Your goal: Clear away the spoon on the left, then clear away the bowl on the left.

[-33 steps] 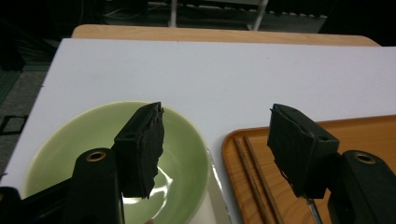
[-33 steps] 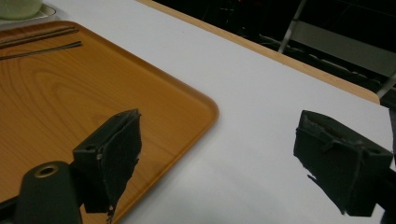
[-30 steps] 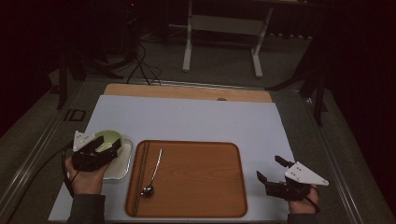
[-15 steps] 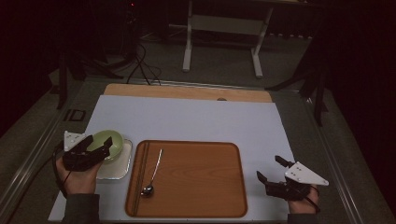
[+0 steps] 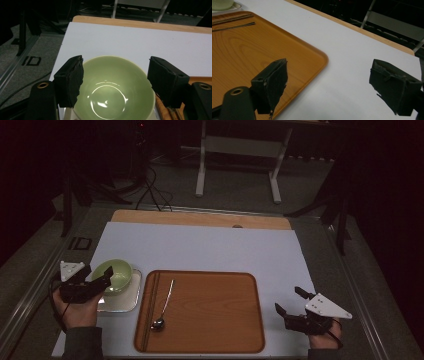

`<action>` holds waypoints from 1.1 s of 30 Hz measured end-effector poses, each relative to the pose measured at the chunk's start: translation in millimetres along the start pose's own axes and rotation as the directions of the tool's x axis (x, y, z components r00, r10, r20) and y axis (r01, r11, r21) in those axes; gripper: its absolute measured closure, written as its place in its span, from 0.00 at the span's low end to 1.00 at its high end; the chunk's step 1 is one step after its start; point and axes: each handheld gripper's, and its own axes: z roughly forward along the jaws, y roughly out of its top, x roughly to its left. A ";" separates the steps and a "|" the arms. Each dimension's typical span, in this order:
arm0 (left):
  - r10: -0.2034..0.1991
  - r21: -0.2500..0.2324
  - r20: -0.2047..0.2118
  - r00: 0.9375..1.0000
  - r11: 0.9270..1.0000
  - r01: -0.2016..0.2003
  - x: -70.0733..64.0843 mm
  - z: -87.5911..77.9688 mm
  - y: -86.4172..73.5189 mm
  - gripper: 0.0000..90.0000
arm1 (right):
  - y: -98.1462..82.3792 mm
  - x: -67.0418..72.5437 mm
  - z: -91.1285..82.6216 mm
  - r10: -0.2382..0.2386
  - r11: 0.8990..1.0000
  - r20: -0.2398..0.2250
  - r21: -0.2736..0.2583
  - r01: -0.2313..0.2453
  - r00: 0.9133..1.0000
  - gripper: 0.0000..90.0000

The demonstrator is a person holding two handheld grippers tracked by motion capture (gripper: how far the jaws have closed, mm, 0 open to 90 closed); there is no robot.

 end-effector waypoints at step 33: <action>-0.096 0.073 -0.101 0.990 0.992 0.104 27.6 25.4 -16.3 0.32 | -0.2 -0.1 0.1 0.004 1.000 0.000 0.001 -0.004 1.000 0.16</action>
